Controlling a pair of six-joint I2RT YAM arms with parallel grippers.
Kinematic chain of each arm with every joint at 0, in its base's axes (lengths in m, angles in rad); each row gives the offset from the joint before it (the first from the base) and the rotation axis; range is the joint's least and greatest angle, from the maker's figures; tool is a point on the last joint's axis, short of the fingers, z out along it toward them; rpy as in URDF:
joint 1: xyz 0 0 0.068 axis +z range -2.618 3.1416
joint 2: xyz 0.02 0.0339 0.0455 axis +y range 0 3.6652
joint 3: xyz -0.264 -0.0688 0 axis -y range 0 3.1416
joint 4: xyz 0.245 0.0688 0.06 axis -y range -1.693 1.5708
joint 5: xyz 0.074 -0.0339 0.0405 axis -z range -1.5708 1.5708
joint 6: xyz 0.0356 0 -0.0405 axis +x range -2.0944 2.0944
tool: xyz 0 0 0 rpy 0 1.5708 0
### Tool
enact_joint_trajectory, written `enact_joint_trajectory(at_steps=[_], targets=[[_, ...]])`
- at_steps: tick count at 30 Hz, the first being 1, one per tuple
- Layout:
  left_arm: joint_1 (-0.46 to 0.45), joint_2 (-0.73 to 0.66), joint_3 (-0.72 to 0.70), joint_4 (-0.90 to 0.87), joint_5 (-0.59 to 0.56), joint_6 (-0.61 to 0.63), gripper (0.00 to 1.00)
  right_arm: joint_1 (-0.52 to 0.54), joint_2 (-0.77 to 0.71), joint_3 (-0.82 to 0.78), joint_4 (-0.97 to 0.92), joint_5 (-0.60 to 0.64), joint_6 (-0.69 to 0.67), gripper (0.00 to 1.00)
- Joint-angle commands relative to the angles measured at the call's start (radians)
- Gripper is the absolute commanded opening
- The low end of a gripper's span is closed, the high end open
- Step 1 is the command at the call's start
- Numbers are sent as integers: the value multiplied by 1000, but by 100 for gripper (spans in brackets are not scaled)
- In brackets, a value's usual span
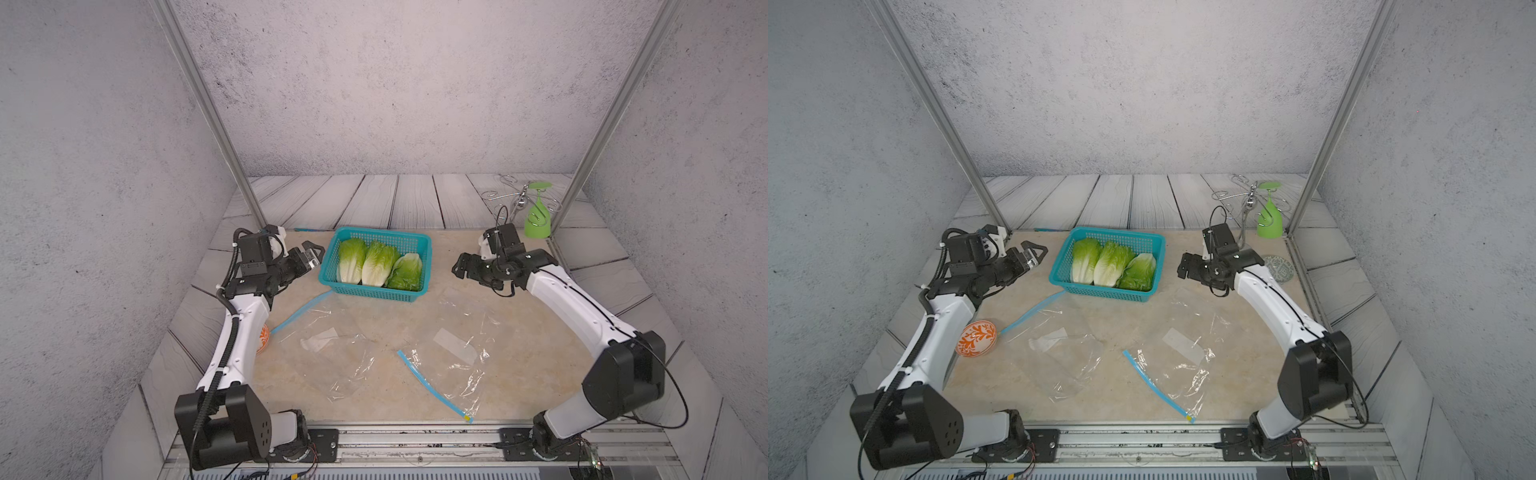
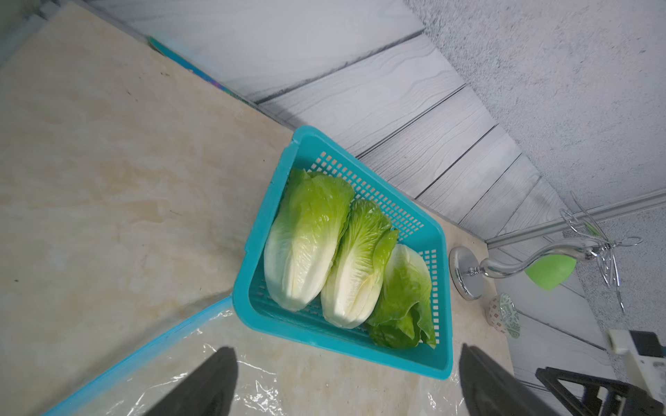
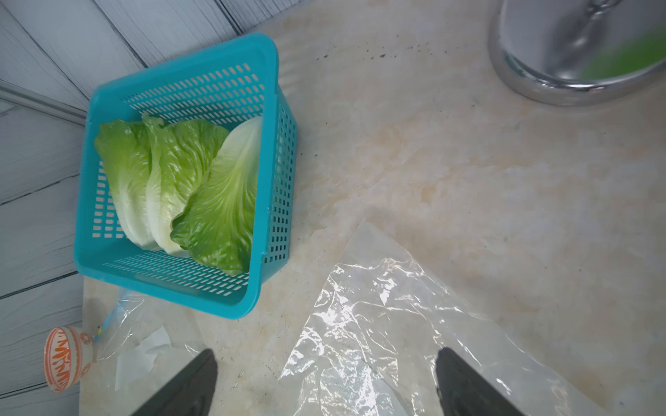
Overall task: Put the chinese cabbages into a zipper bag and zip it
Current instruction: Move the basket to the center of the board.
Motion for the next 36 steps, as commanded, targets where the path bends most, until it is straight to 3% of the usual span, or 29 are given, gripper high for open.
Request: enact_joint_trajectory(at_steps=[1, 5, 12, 14, 17, 19, 22, 26, 28, 32, 36], targets=[[-6, 21, 18, 19, -68, -18, 99, 50, 143, 96, -25, 29, -12, 95], [-4, 29, 66, 14, -85, -57, 99, 89, 293, 196, 54, 67, 23, 92], [-2, 19, 135, -108, -301, 72, 99, 129, 552, 436, -33, 211, -32, 83], [26, 17, 127, -85, -248, 18, 99, 126, 564, 440, -72, 275, -50, 80], [91, 27, 91, 57, 0, -39, 99, 113, 522, 374, -76, 339, -66, 78], [79, 55, 144, 27, 51, -11, 82, 93, 492, 330, -81, 357, -70, 77], [1, 72, 248, -124, -46, 101, 70, 52, 458, 282, -114, 399, -81, 77], [-95, 58, 287, -254, -152, 199, 71, 7, 390, 230, -137, 438, -124, 78], [-126, 44, 265, -303, -191, 214, 74, 18, 344, 251, -167, 318, -209, 85], [-142, 7, 205, -339, -189, 203, 78, 121, 185, 203, -251, 249, -192, 95], [-206, -14, 181, -384, -264, 223, 79, 282, 11, -30, -302, 295, -106, 95]])
